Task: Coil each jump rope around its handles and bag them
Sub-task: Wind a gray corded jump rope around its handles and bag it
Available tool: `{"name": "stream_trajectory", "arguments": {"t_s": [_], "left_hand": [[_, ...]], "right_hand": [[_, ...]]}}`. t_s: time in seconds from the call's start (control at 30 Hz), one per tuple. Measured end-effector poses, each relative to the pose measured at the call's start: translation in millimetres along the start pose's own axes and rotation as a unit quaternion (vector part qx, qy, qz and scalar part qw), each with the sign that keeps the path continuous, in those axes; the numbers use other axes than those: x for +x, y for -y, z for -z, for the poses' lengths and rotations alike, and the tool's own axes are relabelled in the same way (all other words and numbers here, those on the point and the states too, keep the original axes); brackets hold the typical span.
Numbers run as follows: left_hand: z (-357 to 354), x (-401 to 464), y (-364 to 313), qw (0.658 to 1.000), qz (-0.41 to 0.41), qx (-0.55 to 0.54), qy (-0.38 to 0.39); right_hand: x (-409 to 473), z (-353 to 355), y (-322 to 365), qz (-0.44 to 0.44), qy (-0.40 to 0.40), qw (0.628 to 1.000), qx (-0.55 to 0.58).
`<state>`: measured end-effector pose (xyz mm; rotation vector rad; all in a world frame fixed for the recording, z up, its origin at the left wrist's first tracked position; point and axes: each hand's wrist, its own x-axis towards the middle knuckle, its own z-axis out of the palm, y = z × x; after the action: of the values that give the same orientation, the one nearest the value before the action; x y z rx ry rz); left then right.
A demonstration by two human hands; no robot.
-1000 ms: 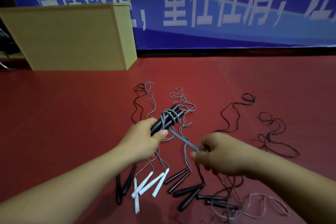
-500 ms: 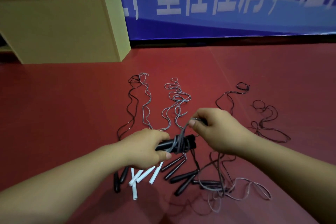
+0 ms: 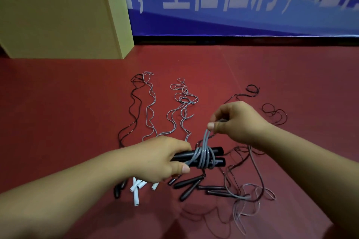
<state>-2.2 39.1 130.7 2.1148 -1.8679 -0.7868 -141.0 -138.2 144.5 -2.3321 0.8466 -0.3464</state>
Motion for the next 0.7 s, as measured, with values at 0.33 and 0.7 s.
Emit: {"name": "stream_trajectory", "arguments": {"t_s": [0.33,0.7], "left_hand": [[2,-4,1,0.917,-0.038,-0.397,-0.021],[10,2,6,0.828,0.036,-0.521,-0.205]], "right_hand": [[-6,-5,14,-0.048,0.035,0.950,0.308],[-10,-27,20,-0.039,0.170,0.951,0.254]]}}
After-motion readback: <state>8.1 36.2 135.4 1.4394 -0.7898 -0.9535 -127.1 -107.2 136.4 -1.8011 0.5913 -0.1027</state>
